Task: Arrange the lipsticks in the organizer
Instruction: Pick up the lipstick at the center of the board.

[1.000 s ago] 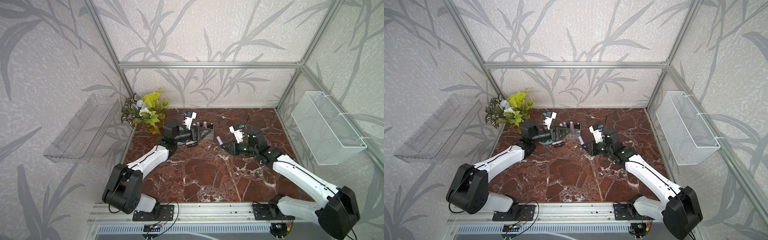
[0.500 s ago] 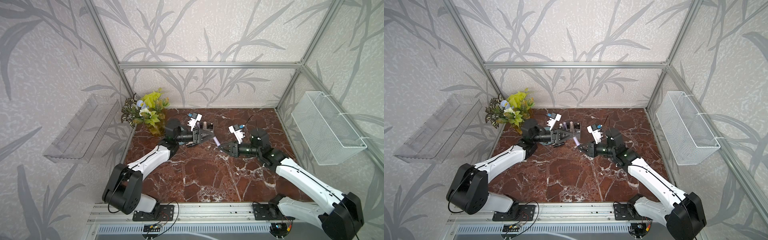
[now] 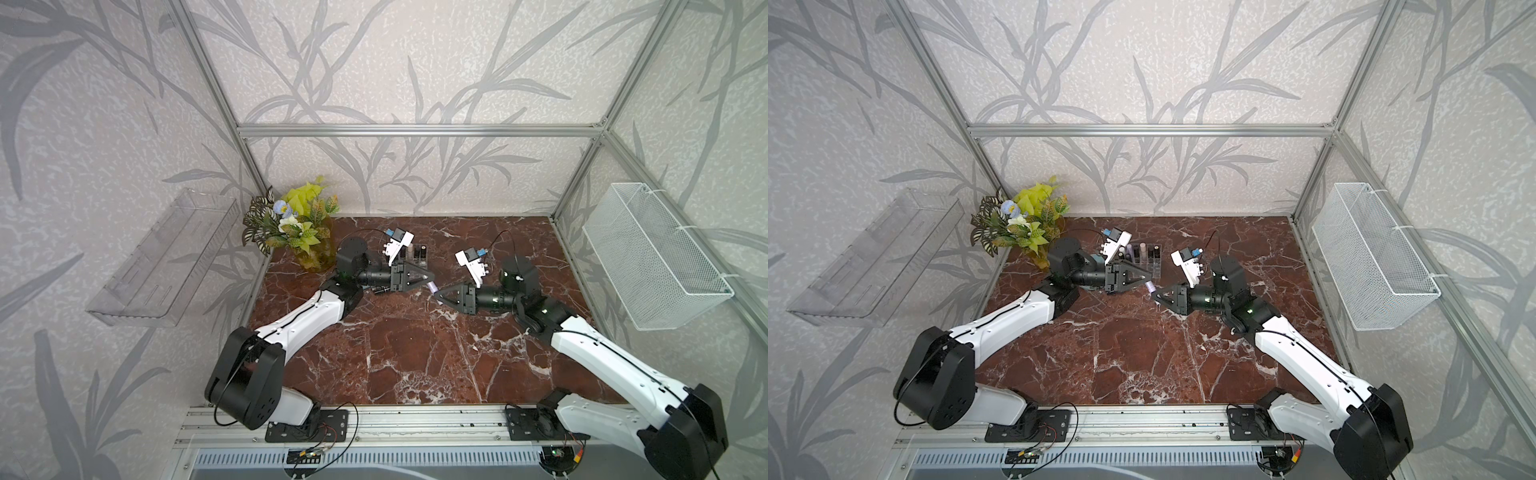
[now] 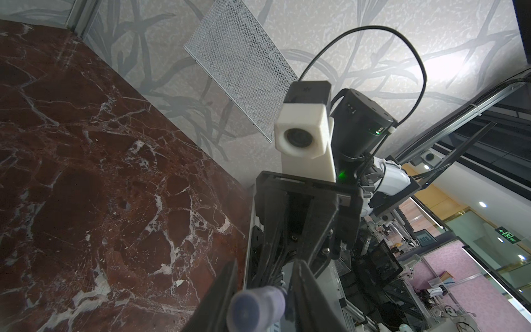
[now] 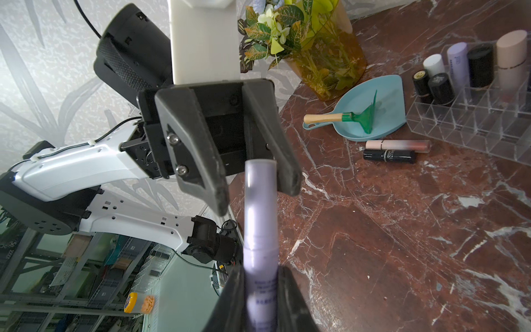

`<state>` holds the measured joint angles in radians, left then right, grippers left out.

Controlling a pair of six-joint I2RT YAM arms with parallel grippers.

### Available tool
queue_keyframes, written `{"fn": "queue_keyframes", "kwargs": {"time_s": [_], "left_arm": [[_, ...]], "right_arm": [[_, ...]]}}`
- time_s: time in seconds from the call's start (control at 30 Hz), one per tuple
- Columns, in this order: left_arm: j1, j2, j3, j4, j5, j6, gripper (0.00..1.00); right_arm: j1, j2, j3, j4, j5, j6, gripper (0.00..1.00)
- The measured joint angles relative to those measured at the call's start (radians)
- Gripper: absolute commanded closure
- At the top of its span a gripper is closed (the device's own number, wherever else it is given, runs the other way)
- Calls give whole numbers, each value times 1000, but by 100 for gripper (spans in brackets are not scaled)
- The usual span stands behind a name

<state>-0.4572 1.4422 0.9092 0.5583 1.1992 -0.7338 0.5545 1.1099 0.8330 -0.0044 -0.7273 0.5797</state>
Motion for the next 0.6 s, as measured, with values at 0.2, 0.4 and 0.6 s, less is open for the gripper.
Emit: {"fn": "queue_keyframes", "kwargs": {"time_s": [0.2, 0.4, 0.6], "left_arm": [[0, 0, 1, -5, 2, 0, 40], [0, 0, 1, -17, 8, 9, 41], [0, 0, 1, -23, 8, 18, 49]], "right_arm": [[0, -6, 0, -1, 1, 0, 87], [0, -32, 0, -23, 12, -8, 87], [0, -35, 0, -31, 12, -12, 87]]}}
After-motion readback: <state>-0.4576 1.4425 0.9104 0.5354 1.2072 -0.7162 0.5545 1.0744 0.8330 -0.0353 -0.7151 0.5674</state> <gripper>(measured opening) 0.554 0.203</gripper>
